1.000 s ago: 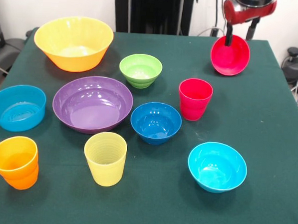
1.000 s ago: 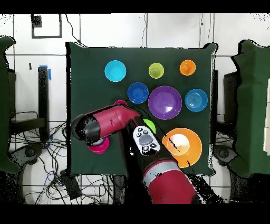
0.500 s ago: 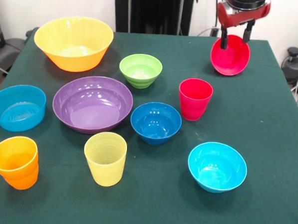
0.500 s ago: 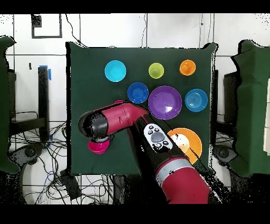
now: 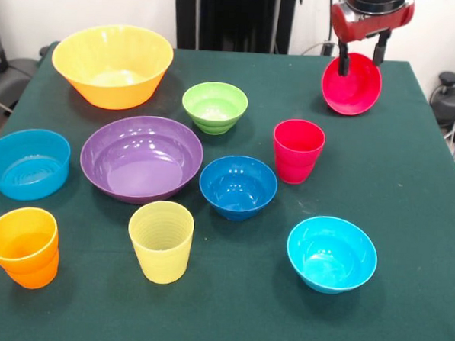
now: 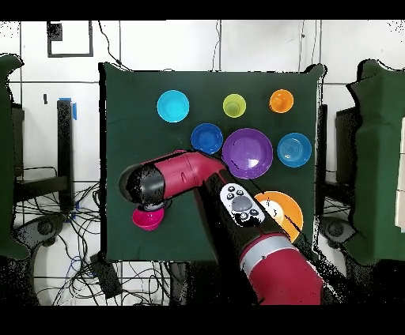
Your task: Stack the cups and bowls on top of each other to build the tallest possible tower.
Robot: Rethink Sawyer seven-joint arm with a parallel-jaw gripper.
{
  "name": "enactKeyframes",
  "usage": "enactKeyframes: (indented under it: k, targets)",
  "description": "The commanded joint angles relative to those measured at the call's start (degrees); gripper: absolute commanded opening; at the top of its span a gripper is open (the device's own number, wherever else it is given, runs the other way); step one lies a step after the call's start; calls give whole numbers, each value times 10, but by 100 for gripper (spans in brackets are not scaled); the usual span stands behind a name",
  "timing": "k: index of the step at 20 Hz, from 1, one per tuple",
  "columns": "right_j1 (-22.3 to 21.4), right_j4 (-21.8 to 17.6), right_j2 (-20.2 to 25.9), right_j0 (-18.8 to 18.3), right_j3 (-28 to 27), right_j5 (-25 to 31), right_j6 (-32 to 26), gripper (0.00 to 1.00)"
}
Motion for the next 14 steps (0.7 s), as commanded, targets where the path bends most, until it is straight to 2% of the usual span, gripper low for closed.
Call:
enactKeyframes:
  k: [1, 8, 14]
  targets:
    - [31, -59, 28, -7, -42, 45, -113, 100]
    - [49, -90, 30, -9, -94, 62, -137, 100]
    - [55, -111, 33, -11, -114, 71, -143, 100]
